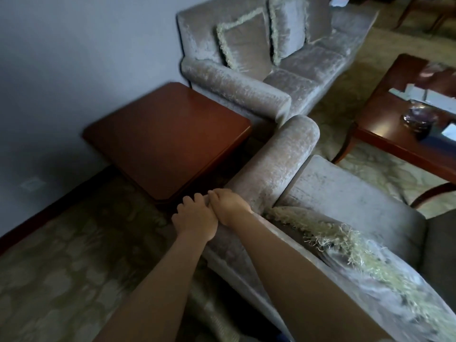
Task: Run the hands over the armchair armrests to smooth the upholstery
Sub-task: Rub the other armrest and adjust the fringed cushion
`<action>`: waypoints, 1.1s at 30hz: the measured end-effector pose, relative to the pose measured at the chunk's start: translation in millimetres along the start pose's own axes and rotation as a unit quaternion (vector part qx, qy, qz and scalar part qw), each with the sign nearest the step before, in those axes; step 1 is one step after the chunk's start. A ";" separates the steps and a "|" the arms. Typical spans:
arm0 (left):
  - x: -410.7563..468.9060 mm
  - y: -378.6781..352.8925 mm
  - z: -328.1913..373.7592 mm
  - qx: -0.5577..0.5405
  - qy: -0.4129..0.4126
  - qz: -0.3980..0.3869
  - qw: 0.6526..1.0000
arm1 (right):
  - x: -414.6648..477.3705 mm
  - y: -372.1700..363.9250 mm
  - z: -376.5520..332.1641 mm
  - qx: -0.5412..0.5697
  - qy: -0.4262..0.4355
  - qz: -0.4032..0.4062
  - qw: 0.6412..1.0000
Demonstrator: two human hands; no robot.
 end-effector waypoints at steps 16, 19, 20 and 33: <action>-53.2 -22.9 94.0 0.180 -0.169 -0.032 0.969 | -113.9 2.6 81.6 -0.032 -0.086 0.125 0.988; -93.4 -66.5 147.3 0.206 -0.234 -0.055 0.949 | -180.5 3.4 143.8 -0.007 -0.123 0.144 0.982; -106.7 -82.0 166.7 0.209 -0.260 -0.068 0.941 | -208.5 1.7 170.4 0.000 -0.147 0.154 0.977; -352.7 -304.4 402.4 0.330 -0.446 -0.285 0.782 | -553.0 -32.5 461.1 0.171 -0.586 0.130 0.781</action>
Point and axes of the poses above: each hand's wrist, its own x-axis towards the middle knuckle, its own y-axis out of the back of the hand, z = x × y, the point moved 6 cm from there along x, towards the middle knuckle, and after that the axes turned 15 degrees about -z, right-handed, at the moved point
